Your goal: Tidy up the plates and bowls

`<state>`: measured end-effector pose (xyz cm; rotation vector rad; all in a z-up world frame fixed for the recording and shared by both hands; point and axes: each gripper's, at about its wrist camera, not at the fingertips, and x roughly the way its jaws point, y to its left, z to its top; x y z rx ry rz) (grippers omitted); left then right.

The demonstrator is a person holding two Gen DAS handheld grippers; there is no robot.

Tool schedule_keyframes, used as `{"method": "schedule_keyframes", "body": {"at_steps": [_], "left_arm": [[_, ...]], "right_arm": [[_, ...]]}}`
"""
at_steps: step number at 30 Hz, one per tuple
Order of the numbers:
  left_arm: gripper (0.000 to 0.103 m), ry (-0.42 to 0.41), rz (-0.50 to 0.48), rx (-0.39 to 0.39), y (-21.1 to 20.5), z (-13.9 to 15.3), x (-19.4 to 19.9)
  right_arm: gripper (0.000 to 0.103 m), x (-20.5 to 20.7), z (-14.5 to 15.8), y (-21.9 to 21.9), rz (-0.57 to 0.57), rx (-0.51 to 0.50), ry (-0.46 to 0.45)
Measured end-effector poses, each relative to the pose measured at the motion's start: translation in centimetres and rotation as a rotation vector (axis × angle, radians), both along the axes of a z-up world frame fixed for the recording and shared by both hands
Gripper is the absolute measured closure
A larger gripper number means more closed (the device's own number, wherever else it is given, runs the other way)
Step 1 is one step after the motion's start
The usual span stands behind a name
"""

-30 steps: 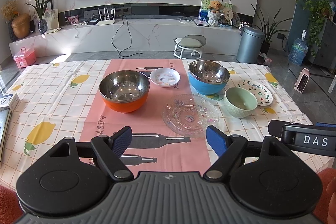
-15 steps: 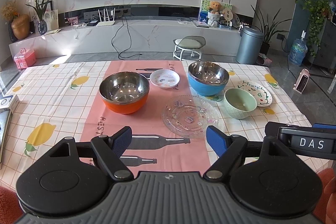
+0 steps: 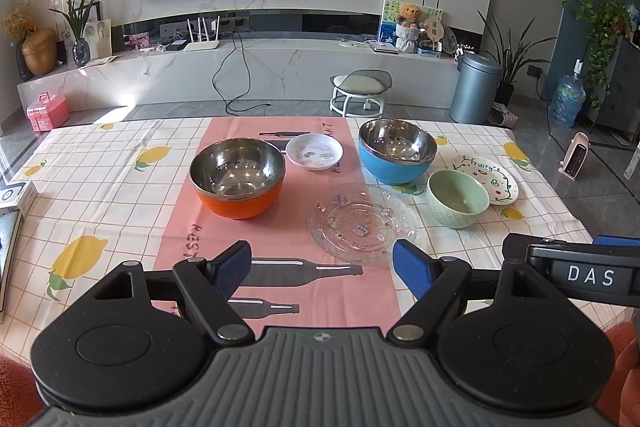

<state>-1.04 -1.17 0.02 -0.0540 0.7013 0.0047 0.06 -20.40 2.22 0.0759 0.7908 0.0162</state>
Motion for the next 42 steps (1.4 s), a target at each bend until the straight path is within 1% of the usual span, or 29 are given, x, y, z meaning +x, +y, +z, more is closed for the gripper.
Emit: {"method": "schedule_keyframes", "body": {"at_steps": [6, 9, 12, 13, 15, 18, 20, 22, 25, 28, 30, 31, 32, 34, 37, 42], "left_arm": [[0.009, 0.002, 0.0, 0.002, 0.0, 0.1, 0.0], [0.009, -0.017, 0.009, -0.003, 0.2, 0.2, 0.0], [0.009, -0.065, 0.017, -0.003, 0.7, 0.4, -0.1], [0.012, -0.082, 0.018, -0.002, 0.9, 0.4, -0.1], [0.016, -0.105, 0.012, 0.0, 1.3, 0.3, 0.0], [0.016, -0.131, 0.026, -0.015, 2.1, -0.2, 0.4], [0.017, -0.136, 0.042, -0.04, 2.9, -0.8, 1.0], [0.024, -0.131, 0.045, -0.072, 3.8, -1.4, 1.7], [0.027, -0.121, 0.058, -0.11, 4.9, -2.4, 2.6], [0.028, -0.1, 0.056, -0.127, 5.7, -3.5, 3.7], [0.028, -0.088, 0.063, -0.14, 6.2, -4.2, 4.4], [0.028, -0.082, 0.065, -0.154, 6.5, -4.5, 4.7], [0.028, -0.074, 0.065, -0.167, 6.7, -4.8, 5.1], [0.03, -0.061, 0.071, -0.191, 7.2, -5.5, 5.7], [0.031, -0.04, 0.088, -0.222, 7.9, -6.6, 6.6], [0.031, -0.001, 0.129, -0.283, 9.1, -8.3, 8.1]], "right_arm": [[0.003, 0.0, 0.0, 0.0, 0.0, 0.001, -0.003], [0.002, 0.0, -0.2, -0.2, 0.01, 0.025, -0.016], [0.003, -0.4, -0.5, -0.5, 0.039, 0.072, -0.084], [0.003, -0.5, -0.7, -0.6, 0.048, 0.079, -0.115], [0.003, -0.7, -1.2, -0.5, 0.072, 0.072, -0.172], [0.002, -0.7, -2.3, -0.1, 0.119, 0.06, -0.247], [0.002, -0.4, -3.1, 0.2, 0.16, 0.069, -0.271], [0.002, 0.4, -3.7, 0.6, 0.19, 0.072, -0.266], [0.003, 1.7, -4.8, 1.3, 0.207, 0.079, -0.25], [0.004, 3.1, -5.7, 2.0, 0.213, 0.096, -0.232], [0.009, 4.0, -6.4, 2.4, 0.222, 0.121, -0.216], [0.018, 4.5, -6.7, 2.5, 0.226, 0.131, -0.206], [0.023, 5.0, -7.0, 2.7, 0.229, 0.139, -0.194], [0.027, 6.0, -7.6, 3.0, 0.229, 0.148, -0.17], [0.039, 7.4, -8.6, 3.5, 0.229, 0.167, -0.137], [0.045, 9.9, -10.3, 3.9, 0.214, 0.229, -0.058]]}}
